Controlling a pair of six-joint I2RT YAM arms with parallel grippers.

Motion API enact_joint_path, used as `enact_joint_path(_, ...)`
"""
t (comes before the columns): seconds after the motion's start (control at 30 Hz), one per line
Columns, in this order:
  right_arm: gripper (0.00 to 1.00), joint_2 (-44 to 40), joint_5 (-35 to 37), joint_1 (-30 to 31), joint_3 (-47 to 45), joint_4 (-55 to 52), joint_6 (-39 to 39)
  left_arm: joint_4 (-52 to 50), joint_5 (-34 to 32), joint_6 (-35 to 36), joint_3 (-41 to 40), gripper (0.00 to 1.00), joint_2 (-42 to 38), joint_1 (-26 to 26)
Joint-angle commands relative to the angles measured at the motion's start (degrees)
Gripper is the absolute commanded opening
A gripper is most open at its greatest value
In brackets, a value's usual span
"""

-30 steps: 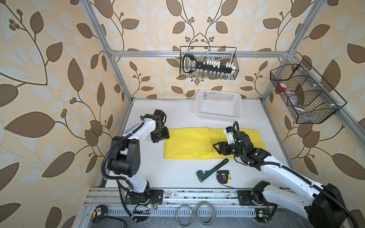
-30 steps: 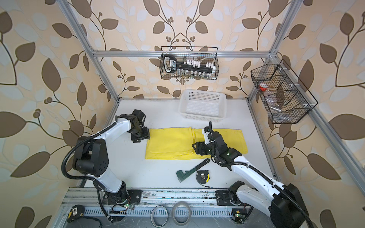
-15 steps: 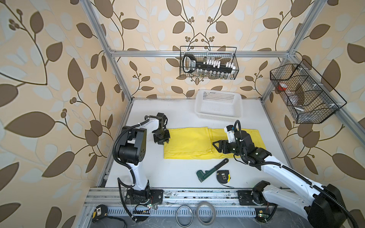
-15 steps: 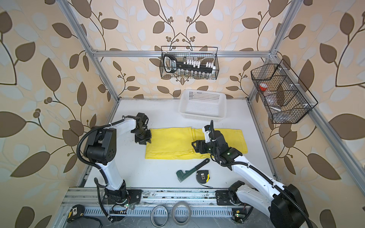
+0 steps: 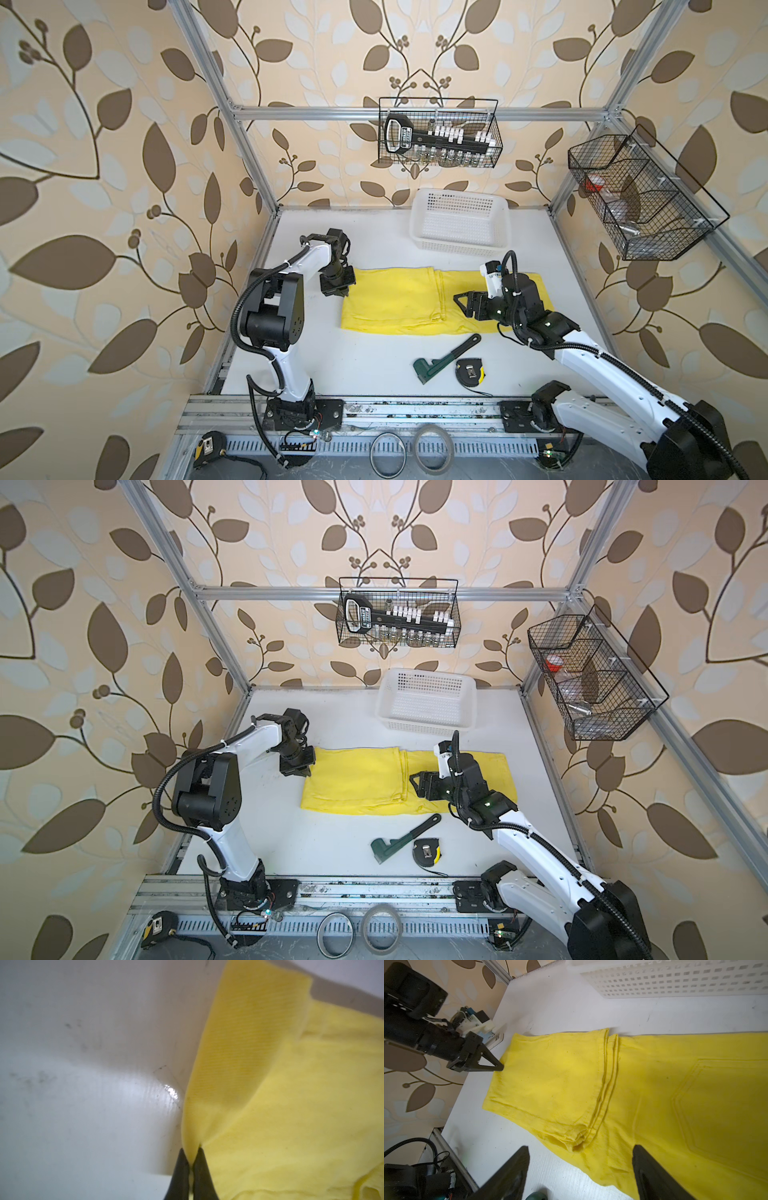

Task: Fold and stack the trousers
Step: Fold the trousers at the center of the table.

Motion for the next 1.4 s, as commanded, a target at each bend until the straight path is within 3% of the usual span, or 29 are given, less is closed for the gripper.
enact_joint_path(0.0, 0.78, -0.8, -1.2, -1.7, 0.2, -2.6, -1.9, -8.9, -6.5, 2.8, 3.8, 0.0, -6.7, 4.9)
enact_joint_path(0.17, 0.79, -0.3, -1.5, -4.6, -1.0, -3.4, -3.0, -11.8, -6.3, 3.5, 6.8, 0.0, -10.3, 12.6)
enact_joint_path(0.37, 0.79, 1.8, -1.2, -6.0, -2.3, -2.8, -3.2, -16.6, -7.2, 4.0, 15.5, 0.0, -13.2, 15.2)
enact_joint_path(0.57, 0.78, 5.1, -0.3, -6.2, -3.5, -0.9, -2.1, -19.8, 4.7, 2.0, 21.1, 0.0, -15.6, 13.9)
enact_joint_path(0.77, 0.74, 10.0, -1.2, -5.4, -5.9, 5.1, 0.4, -17.8, 10.2, -3.5, 20.0, 0.0, -18.4, 4.4)
enact_joint_path(0.97, 0.67, 17.8, 0.9, -2.9, -5.2, 9.5, 0.7, -13.5, 10.7, -10.7, 21.2, 0.0, -18.8, -7.4)
enact_joint_path(1.37, 0.39, 26.4, 3.6, -0.5, -4.8, 14.0, 0.3, -0.5, 11.1, -22.8, 20.1, 0.0, -12.7, -24.2)
